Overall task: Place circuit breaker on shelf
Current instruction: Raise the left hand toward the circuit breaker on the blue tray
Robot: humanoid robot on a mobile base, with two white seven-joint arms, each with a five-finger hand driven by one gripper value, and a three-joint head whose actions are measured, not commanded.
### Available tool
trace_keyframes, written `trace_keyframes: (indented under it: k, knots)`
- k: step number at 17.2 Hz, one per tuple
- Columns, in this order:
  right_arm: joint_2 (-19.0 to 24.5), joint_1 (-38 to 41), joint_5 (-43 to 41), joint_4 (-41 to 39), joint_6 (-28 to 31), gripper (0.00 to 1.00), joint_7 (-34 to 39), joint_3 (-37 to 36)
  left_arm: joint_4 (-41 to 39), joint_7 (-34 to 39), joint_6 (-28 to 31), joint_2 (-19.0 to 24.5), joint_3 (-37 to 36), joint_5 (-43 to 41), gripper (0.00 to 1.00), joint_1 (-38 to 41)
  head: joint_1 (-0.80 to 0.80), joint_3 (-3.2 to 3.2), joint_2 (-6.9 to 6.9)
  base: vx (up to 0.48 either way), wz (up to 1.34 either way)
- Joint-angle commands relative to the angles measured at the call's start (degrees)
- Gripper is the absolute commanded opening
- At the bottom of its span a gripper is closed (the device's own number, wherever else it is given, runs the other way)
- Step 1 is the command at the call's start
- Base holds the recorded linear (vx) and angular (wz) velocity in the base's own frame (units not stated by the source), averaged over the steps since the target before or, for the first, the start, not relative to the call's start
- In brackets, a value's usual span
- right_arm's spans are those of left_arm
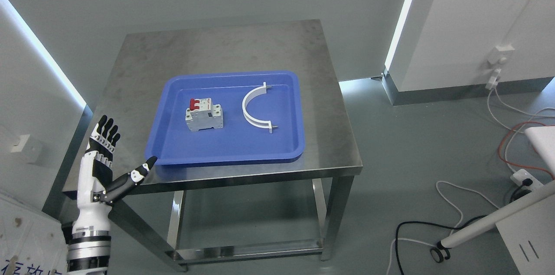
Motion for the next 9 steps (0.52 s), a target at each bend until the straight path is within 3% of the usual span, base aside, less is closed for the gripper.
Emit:
trace_keyframes:
  k: [1, 3, 7, 9]
  knots:
    - [-1.0, 0.0, -0.1, 0.0, 2.0, 1.00, 0.3, 1.1, 0.0, -0.4, 0.6, 1.0, -0.4, 0.0, 1.00, -0.3, 0.00, 0.00, 0.00, 0.015, 0.01]
    - [-1.0, 0.0, 0.0, 0.0, 2.0, 1.00, 0.4, 1.1, 0.0, -0.6, 0.7, 1.0, -0.5, -0.1, 1.00, -0.8, 0.00, 0.00, 0.00, 0.000, 0.00]
    - [-1.0, 0.0, 0.0, 0.0, 2.0, 1.00, 0.4, 1.1, 0.5, -5.8, 5.3, 11.5, -5.0, -1.4, 1.00, -8.9, 0.00, 0.00, 0.00, 0.000, 0.00]
    - [-1.0, 0.0, 0.0, 0.0, 2.0, 1.00, 0.4, 1.1, 1.2, -8.3, 10.9, 16.6, -10.2, -8.6, 0.99, -15.5, 0.00, 0.00, 0.00, -0.004, -0.01]
